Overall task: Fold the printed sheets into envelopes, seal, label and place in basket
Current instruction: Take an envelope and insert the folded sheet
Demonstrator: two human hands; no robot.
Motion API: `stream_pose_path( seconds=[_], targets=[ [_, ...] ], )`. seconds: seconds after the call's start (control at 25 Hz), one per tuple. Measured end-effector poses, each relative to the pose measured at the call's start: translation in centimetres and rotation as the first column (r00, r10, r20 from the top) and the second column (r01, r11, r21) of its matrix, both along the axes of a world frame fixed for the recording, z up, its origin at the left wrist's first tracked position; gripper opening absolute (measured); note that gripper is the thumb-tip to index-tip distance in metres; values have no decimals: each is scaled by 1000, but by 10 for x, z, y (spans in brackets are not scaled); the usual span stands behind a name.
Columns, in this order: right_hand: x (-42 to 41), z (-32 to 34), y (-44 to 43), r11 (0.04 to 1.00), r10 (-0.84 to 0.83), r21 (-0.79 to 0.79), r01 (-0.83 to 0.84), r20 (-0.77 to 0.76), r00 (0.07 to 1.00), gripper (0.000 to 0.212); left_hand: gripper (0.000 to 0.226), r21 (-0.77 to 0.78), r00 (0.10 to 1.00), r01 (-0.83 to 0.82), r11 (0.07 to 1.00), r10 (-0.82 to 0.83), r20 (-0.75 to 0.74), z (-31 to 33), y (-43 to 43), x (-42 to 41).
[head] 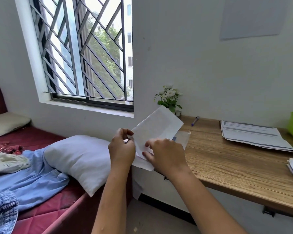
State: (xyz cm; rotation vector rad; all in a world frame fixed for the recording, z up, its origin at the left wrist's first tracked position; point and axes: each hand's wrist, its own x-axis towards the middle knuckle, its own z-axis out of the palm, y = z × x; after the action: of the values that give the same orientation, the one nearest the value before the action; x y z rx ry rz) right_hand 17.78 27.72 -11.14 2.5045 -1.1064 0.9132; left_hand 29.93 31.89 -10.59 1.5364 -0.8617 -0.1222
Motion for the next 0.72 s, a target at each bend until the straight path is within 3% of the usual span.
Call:
stream_pose_path(
  seconds=[0.16,0.28,0.36,0.4,0.48,0.56,0.6,0.68,0.72],
  targets=[
    [-8,7,5,996,2,-86,8,110,994,33,23,-153,993,0,988,18,114,14,-1,-17],
    [-16,17,15,971,-58,-220,98,181,982,36,29,-297,998,58,953,-45,52,28,-1,-37],
    [-22,24,18,941,-60,-307,140,257,965,40,36,-394,981,147,907,-186,-62,34,-3,-51],
    [-27,27,19,934,-53,-326,148,283,958,42,39,-458,938,211,864,-310,-153,36,-4,-58],
    [-40,33,21,927,-58,-334,171,322,945,40,44,-612,749,301,731,-578,-323,40,-5,-73],
    [-59,39,22,904,-94,-366,220,332,939,33,45,-704,546,321,633,-731,-409,41,-4,-91],
    [-72,42,23,892,-118,-379,244,325,938,29,44,-713,486,330,618,-759,-433,40,-4,-104],
    [-100,45,23,900,-157,-351,260,294,943,20,41,-680,440,378,629,-768,-466,30,-4,-129],
    [-115,44,24,911,-184,-311,269,277,943,14,40,-619,459,428,659,-748,-479,24,-2,-140]
  ],
)
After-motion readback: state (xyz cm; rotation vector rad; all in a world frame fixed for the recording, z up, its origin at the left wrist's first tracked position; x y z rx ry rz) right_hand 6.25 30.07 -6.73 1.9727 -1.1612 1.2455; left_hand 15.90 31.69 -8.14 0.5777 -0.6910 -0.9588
